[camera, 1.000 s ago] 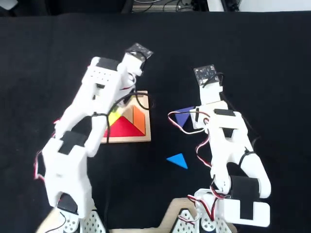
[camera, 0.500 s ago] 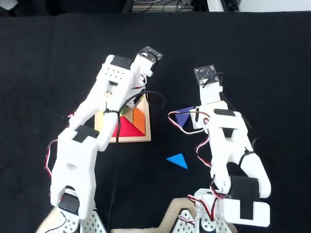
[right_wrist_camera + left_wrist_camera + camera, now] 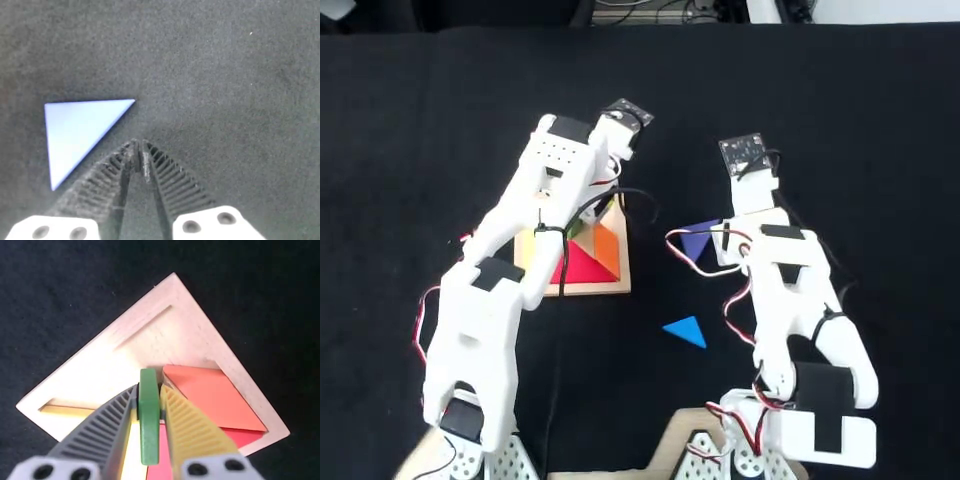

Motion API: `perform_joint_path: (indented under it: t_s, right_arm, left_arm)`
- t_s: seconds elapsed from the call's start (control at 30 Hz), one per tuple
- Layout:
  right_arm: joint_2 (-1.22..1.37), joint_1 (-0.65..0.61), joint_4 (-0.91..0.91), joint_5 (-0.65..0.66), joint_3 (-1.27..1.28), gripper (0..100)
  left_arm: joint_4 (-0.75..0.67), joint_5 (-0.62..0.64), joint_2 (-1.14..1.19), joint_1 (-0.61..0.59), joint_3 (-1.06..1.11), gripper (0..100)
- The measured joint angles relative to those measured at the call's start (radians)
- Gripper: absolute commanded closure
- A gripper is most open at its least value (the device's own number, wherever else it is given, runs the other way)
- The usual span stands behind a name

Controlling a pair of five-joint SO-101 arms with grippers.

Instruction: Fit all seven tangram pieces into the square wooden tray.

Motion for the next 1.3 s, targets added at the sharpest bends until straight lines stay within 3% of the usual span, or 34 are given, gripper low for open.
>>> perform_joint_path:
  t_s: [0.17,0.27,0.5,0.93,1.3]
  right_arm:
    - [0.000,0.000,0.000,0.000,0.000,98.7]
    - [0.000,0.000,0.000,0.000,0.000,98.7]
    - [0.000,0.000,0.000,0.000,0.000,98.7]
    - [0.000,0.000,0.000,0.000,0.000,98.7]
    - [0.000,0.000,0.000,0.000,0.000,98.7]
  left_arm:
    - [0.008,0.000,0.000,0.000,0.000,74]
    - [0.021,0.003,0.002,0.000,0.000,67]
    - [0.043,-0.012,0.002,-0.008,-0.018,67]
    - [0.051,-0.034,0.002,-0.127,-0.074,67]
    - [-0.107,-0.035,0.046,-0.190,-0.083,67]
